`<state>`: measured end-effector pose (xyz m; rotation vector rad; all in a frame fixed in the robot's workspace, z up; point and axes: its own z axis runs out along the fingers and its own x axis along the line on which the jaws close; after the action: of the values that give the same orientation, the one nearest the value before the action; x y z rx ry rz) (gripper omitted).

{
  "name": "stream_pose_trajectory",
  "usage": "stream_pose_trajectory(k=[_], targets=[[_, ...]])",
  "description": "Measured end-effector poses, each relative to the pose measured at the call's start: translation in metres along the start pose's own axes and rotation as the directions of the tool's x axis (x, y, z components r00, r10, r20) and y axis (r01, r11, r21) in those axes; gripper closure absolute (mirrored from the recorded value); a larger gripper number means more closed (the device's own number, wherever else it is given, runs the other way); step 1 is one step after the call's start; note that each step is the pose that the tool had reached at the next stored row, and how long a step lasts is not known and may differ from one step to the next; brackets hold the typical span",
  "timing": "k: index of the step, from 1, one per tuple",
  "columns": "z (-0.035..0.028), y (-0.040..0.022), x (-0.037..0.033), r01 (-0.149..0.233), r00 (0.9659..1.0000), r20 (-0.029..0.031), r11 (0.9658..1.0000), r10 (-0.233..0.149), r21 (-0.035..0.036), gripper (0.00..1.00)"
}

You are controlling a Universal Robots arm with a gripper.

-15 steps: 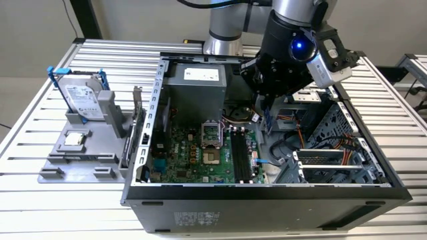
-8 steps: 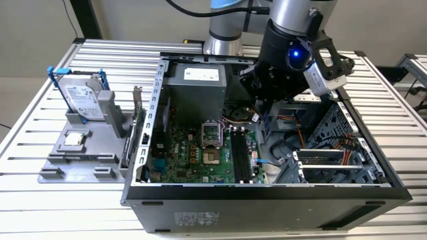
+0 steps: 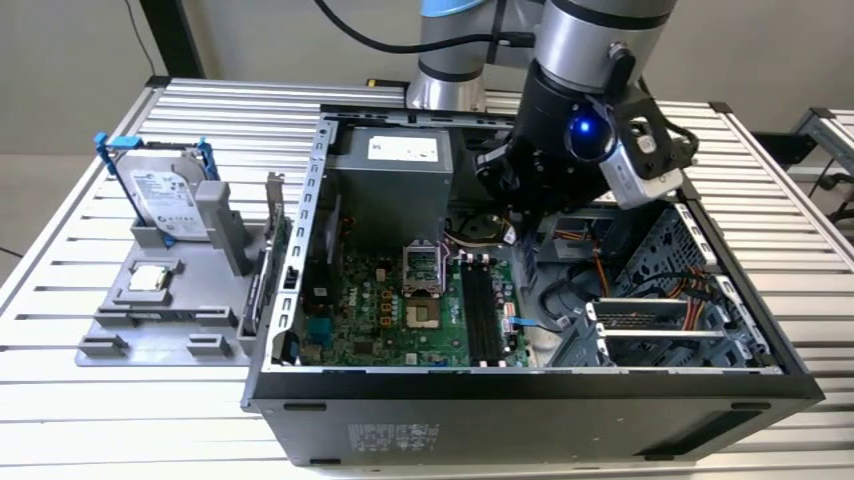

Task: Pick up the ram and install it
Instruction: 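Insert the ram into the slot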

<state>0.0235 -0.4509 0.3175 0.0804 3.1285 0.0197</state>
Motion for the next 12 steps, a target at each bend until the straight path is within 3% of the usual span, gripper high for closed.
stream_pose_trajectory(k=[12], targets=[[0.0218,-0.0049,0.0004,0.013,0.9999,-0.0002,0.9999,-0.013,-0.0001,1.00]])
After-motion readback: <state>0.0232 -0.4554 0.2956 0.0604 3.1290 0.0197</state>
